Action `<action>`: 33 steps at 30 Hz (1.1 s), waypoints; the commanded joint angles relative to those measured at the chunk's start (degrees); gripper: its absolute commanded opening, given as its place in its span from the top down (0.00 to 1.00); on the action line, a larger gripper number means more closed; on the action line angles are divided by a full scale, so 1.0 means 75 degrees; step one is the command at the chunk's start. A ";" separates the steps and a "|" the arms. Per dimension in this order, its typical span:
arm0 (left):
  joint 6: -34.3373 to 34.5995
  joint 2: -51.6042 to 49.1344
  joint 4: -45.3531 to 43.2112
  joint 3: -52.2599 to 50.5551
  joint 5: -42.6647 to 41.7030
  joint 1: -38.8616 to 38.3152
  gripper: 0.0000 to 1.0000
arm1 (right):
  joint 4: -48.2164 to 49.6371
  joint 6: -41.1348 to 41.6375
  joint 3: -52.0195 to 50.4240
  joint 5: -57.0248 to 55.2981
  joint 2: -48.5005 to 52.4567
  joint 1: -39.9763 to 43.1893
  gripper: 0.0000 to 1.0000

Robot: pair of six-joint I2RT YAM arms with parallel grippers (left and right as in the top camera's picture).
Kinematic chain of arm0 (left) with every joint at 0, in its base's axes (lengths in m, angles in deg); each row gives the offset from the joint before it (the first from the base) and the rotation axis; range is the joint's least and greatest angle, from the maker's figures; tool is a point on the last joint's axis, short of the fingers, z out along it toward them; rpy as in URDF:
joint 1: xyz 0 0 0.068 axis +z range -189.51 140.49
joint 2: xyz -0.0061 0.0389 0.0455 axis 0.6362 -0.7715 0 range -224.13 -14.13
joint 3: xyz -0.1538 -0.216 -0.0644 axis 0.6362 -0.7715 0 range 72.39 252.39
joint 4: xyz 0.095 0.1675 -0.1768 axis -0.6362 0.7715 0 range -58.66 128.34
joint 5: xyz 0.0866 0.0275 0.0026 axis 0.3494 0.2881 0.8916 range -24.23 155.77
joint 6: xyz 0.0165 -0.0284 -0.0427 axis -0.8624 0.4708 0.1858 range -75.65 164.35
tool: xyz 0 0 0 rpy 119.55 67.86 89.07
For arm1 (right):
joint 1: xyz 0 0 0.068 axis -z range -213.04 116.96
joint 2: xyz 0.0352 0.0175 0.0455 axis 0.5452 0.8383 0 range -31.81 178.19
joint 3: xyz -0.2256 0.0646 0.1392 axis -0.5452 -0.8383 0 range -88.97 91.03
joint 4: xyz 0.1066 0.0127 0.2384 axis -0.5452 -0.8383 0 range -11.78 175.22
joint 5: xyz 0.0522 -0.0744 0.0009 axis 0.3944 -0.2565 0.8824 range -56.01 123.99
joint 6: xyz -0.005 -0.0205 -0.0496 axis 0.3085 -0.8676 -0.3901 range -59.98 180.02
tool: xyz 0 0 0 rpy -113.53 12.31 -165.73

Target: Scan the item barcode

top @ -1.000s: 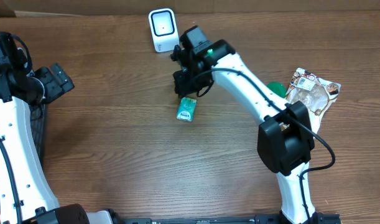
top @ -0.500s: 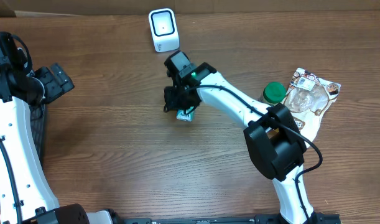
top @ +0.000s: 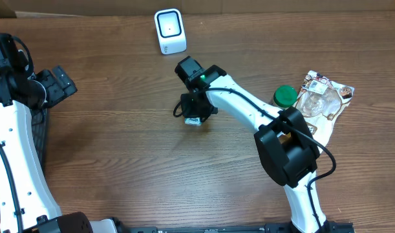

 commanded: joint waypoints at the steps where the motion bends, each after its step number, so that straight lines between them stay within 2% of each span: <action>1: -0.0140 0.0003 -0.0026 0.0055 0.0067 -0.0009 0.00 | -0.0012 -0.0574 -0.0044 -0.0265 -0.0230 0.0245 0.90; 4: -0.0140 0.0003 -0.0026 0.0055 0.0067 -0.0009 0.00 | 0.0009 -0.1265 -0.0029 -0.0192 -0.0230 0.0431 0.90; 9: -0.0140 0.0003 -0.0026 0.0055 0.0067 -0.0009 0.00 | 0.0067 -0.3223 0.0102 0.0912 -0.0230 0.0659 0.86; 12: -0.0140 0.0003 -0.0026 0.0055 0.0067 -0.0009 0.00 | 0.0029 -0.3684 0.0341 0.1064 -0.0233 0.0731 0.86; 20: -0.0140 0.0003 -0.0026 0.0055 0.0067 -0.0009 0.00 | -0.0565 -0.3899 0.1081 0.1714 -0.0233 0.0752 0.86; 24: -0.0140 0.0003 -0.0026 0.0055 0.0067 -0.0009 0.00 | -0.1070 -0.3296 0.1084 0.1428 -0.0233 0.0796 0.86; 27: -0.0140 0.0003 -0.0026 0.0055 0.0067 -0.0009 0.00 | -0.1510 -0.2547 0.1087 0.1405 -0.0236 0.1035 0.83; 33: -0.0140 0.0003 -0.0026 0.0055 0.0067 -0.0009 0.01 | -0.1912 -0.2433 0.1087 0.2145 -0.0554 0.1760 0.72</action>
